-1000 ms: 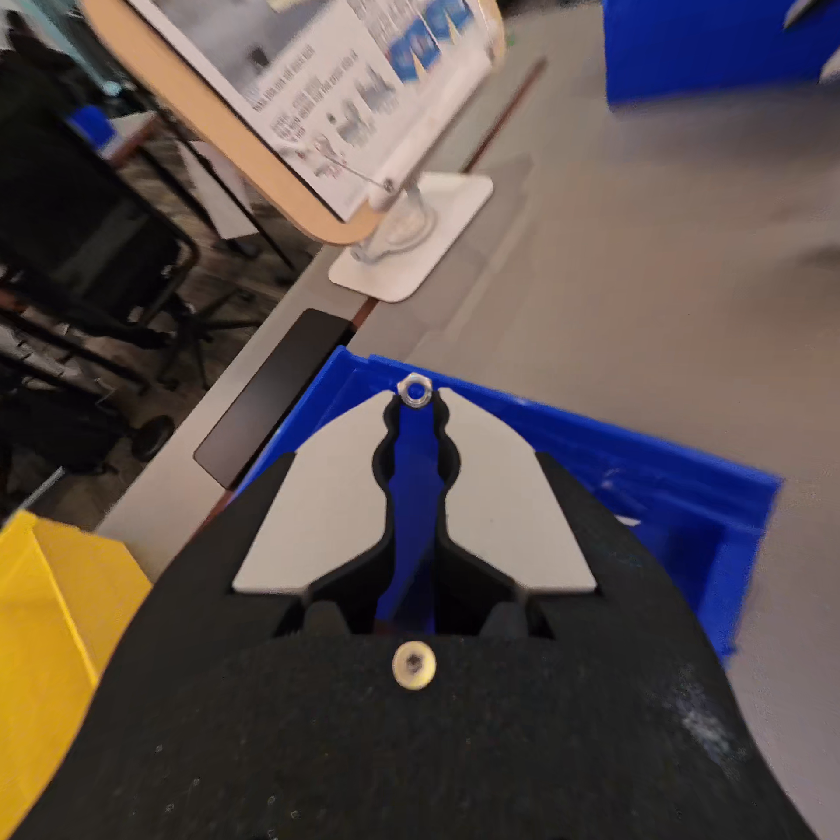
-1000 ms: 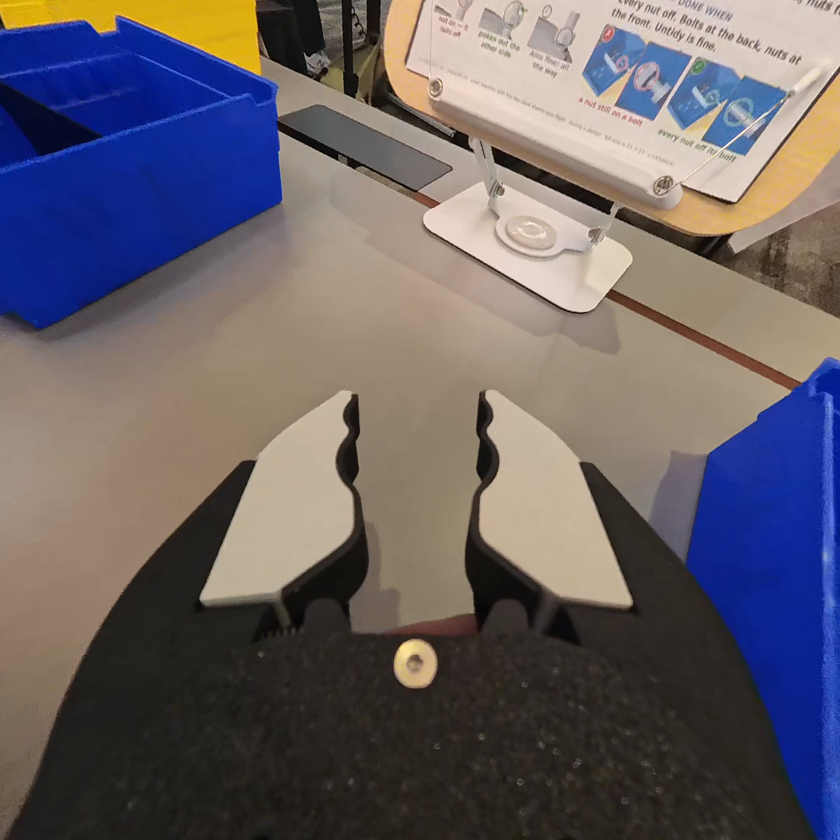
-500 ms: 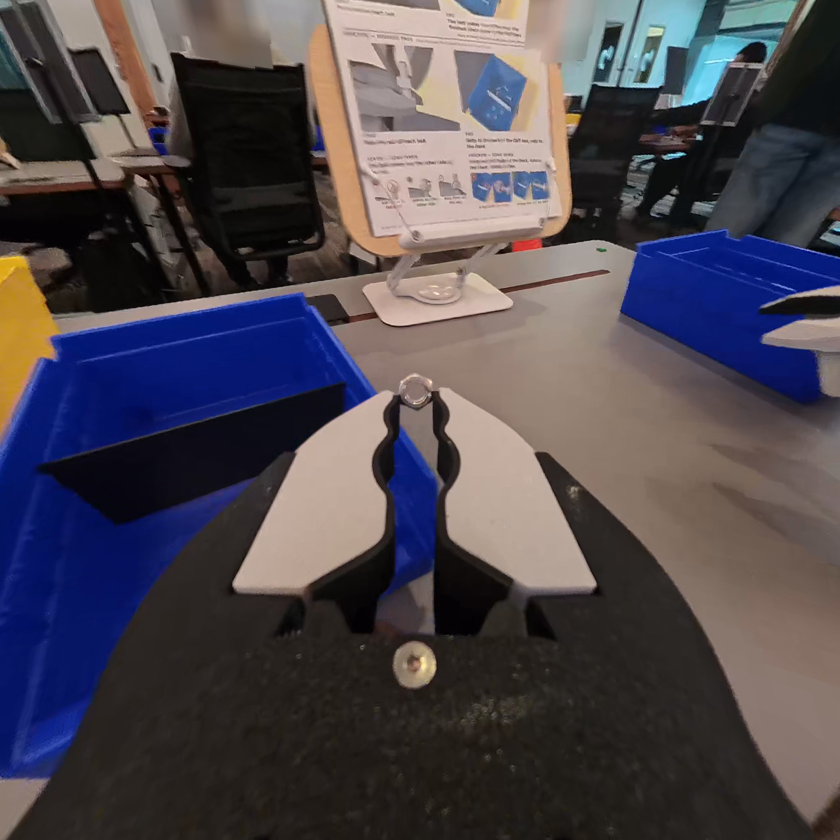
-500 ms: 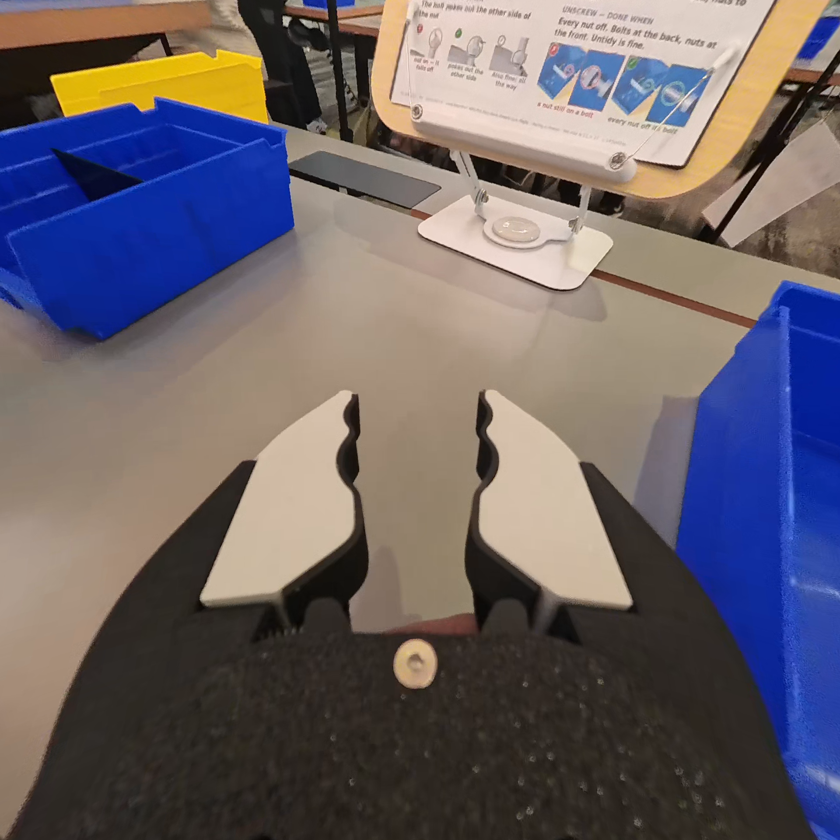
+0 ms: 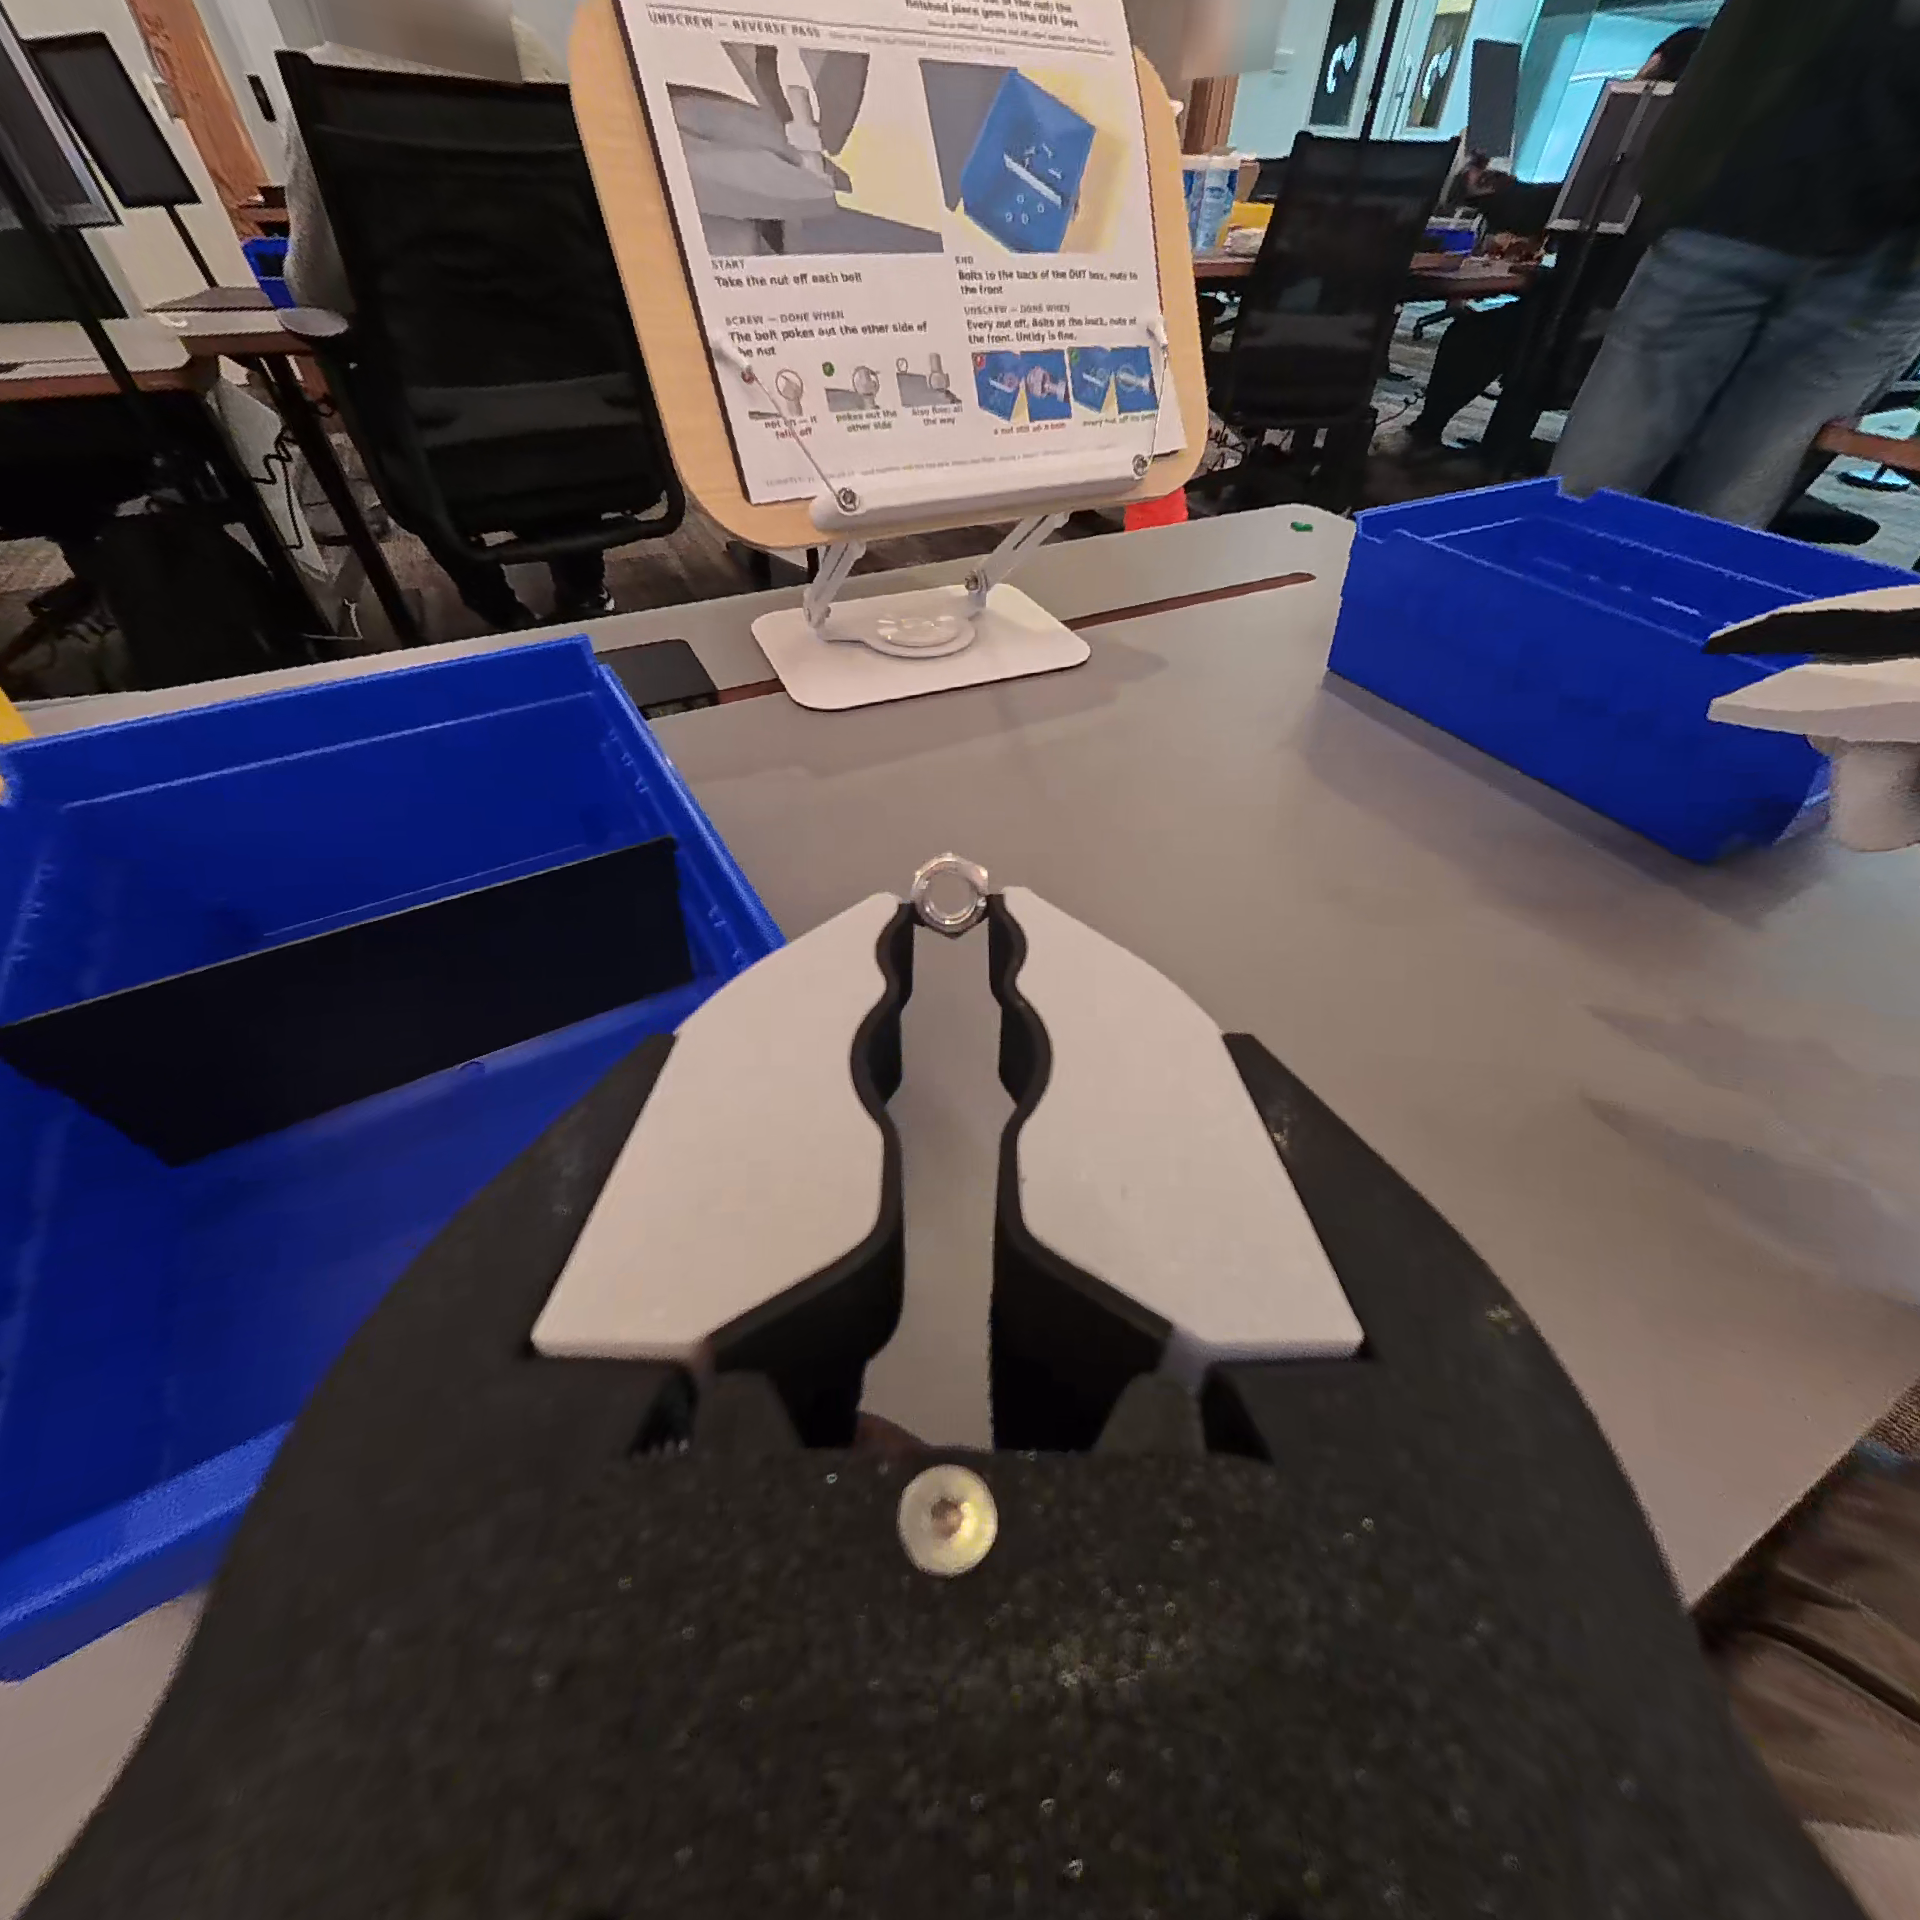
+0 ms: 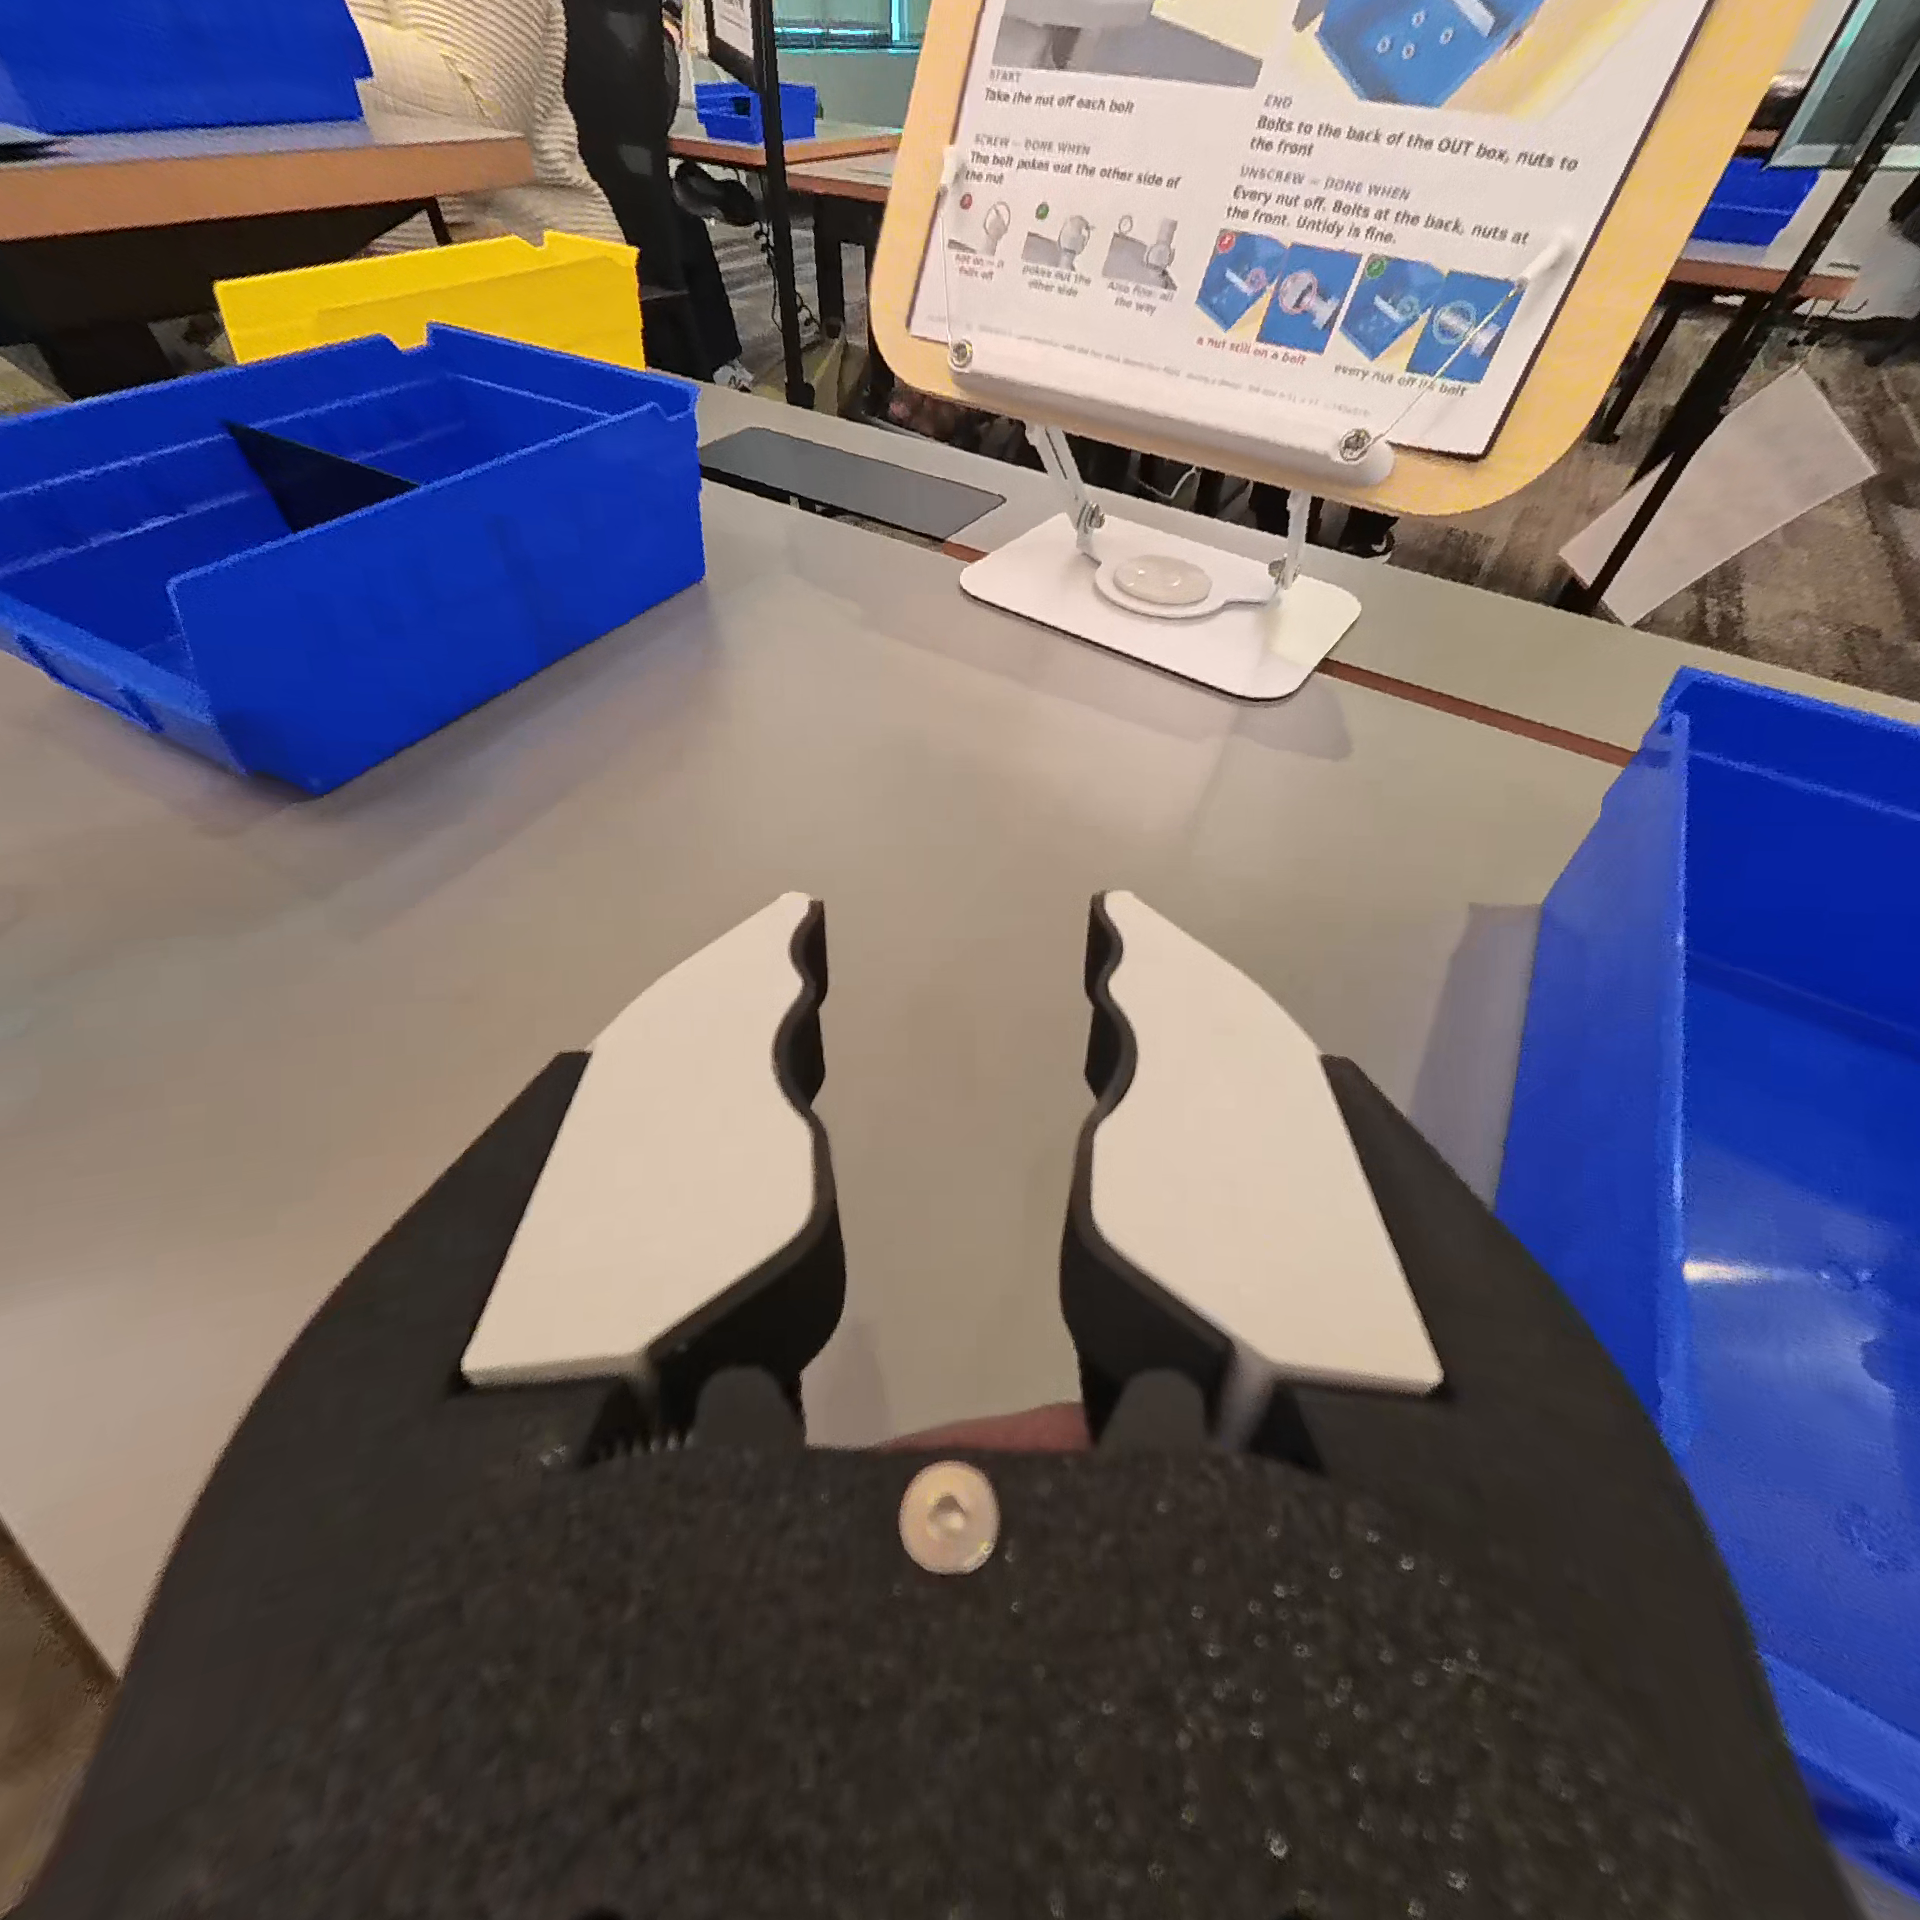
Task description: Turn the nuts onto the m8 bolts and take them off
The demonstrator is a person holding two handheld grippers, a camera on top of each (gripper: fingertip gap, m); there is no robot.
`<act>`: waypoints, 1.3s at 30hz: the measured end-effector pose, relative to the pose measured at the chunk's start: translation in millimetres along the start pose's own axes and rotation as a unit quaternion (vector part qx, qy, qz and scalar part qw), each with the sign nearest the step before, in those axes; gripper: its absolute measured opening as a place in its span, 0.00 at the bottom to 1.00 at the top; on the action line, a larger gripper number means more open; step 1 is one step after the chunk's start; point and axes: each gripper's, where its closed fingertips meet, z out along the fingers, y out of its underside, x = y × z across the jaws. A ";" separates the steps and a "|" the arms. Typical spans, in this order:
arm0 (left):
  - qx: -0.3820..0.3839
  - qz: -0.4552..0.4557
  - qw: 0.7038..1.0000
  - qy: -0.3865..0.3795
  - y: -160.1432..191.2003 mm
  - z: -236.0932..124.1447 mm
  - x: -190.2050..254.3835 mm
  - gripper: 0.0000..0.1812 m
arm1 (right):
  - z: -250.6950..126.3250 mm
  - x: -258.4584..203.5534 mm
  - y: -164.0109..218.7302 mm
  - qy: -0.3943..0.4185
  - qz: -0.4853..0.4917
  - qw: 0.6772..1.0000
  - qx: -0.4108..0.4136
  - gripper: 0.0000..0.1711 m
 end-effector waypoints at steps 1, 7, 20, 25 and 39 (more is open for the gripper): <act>-0.001 0.001 1.000 0.004 -0.3 0.5 2.3 0.07 | -0.5 -0.1 0.0 0.000 0.000 1.000 0.000 0.27; -0.041 0.052 0.996 0.067 -12.3 26.2 34.0 0.08 | -2.6 -1.5 -0.9 0.001 -0.002 1.000 -0.001 0.27; -0.340 0.316 0.827 0.318 68.0 183.3 142.9 0.08 | -8.6 -0.1 -4.9 0.007 -0.014 1.000 -0.001 0.26; -0.413 0.371 0.762 0.332 95.6 195.0 132.8 0.08 | -11.5 1.2 -3.0 0.010 -0.017 1.000 -0.005 0.26; -0.455 0.361 0.737 0.346 126.0 223.0 122.8 0.08 | -1.3 2.5 2.3 0.007 -0.016 1.000 -0.014 0.25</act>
